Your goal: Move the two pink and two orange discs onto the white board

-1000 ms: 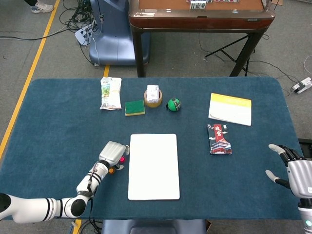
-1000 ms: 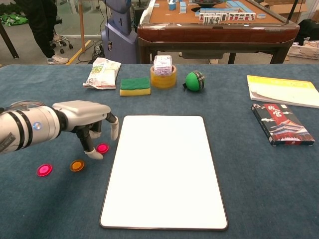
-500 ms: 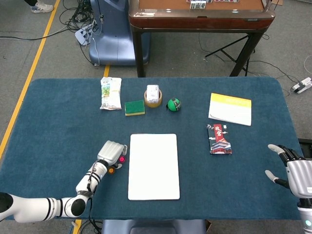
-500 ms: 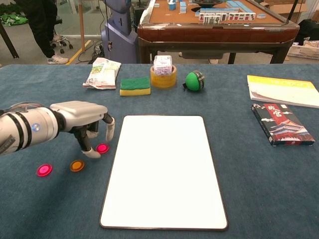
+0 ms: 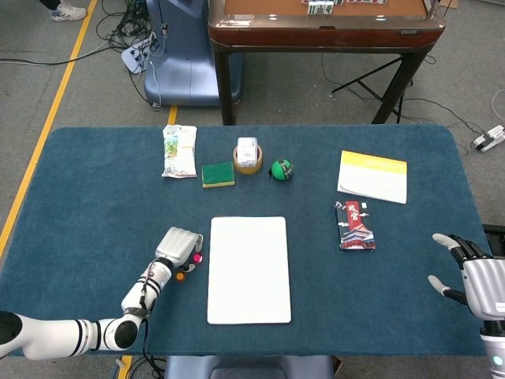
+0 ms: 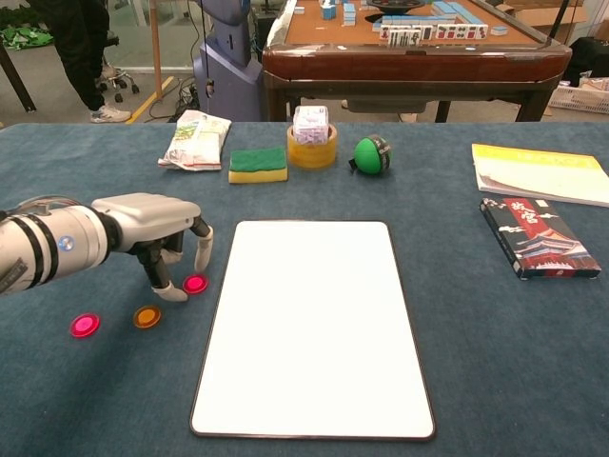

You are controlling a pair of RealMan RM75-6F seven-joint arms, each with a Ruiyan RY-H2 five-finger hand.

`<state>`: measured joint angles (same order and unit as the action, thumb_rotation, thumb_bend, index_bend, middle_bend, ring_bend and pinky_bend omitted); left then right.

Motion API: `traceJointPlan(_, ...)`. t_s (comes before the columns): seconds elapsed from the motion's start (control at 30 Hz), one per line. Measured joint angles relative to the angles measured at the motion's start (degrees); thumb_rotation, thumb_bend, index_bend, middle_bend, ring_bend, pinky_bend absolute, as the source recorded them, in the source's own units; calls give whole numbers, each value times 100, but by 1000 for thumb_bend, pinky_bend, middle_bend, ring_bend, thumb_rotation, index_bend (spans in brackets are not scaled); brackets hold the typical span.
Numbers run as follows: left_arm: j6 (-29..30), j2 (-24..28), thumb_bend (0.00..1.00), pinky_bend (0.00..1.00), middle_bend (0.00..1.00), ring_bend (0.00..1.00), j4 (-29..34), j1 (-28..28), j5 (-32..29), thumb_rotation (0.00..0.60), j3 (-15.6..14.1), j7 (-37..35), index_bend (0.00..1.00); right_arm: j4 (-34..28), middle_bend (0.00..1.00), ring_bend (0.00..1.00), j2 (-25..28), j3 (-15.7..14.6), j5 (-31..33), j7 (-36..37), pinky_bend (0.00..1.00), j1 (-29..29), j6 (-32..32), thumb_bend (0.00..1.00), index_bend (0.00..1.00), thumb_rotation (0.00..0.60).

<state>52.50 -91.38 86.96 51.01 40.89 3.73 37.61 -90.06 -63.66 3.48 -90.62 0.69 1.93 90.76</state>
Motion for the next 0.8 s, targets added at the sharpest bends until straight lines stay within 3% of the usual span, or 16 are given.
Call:
traceJointPlan(0.27, -26, -40, 206, 1000, 1000, 1000, -68, 19, -34, 600, -9, -28, 568, 5, 314, 343, 5, 1, 1, 21, 627, -5, 11, 0, 263, 600)
traceJointPlan(0.8, -60, -38, 328, 1000, 1000, 1000, -46, 76, -95, 600, -27, -20, 569, 7, 313, 344, 9, -1, 3, 31, 627, 1, 1, 0, 262, 600)
